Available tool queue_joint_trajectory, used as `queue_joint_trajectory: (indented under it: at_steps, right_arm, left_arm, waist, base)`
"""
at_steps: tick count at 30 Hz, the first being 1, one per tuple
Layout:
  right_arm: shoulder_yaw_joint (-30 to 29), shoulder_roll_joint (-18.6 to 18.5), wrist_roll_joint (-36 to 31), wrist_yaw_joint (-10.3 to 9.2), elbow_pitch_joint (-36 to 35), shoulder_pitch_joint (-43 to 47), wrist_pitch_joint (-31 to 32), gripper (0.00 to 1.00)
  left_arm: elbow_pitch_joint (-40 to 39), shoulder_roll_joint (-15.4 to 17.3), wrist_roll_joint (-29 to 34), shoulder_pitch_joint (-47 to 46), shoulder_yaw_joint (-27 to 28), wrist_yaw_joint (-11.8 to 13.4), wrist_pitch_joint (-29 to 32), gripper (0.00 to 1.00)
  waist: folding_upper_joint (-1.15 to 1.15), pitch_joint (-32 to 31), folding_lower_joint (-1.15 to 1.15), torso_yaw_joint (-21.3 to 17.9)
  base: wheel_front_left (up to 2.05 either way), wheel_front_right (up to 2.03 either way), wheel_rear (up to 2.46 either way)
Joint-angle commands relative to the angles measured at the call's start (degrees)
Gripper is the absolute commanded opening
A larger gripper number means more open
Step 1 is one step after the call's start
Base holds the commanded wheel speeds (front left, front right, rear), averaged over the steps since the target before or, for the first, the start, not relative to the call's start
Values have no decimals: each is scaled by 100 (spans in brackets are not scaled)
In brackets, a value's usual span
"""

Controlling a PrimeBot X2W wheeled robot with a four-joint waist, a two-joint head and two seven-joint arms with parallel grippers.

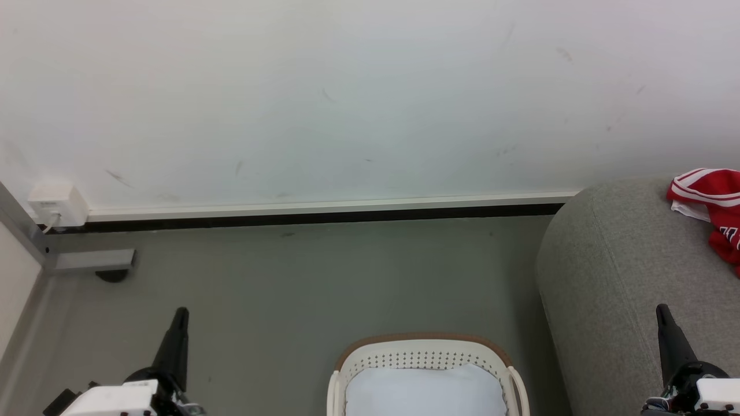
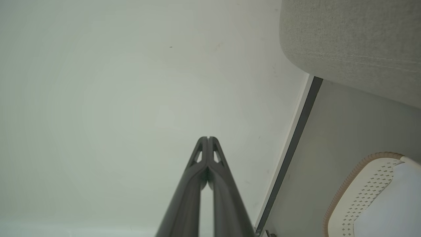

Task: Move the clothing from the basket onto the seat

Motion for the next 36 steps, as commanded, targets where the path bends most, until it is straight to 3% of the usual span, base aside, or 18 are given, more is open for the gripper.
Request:
queue_joint_trajectory:
  at_steps: [1,36]
  right_arm:
    - [-16,-37,3,0,-27,-33,24,0]
    - [-17,-37,3,0,-27,-33,24,0]
  left_arm:
    - [-9,36,-72,-41,13,-24,28,0]
    - [-9,36,-72,-41,12,-24,28,0]
  waist:
    - [0,0,0,0]
    - [0,0,0,0]
  base:
    - [0,0,0]
    - [0,0,0]
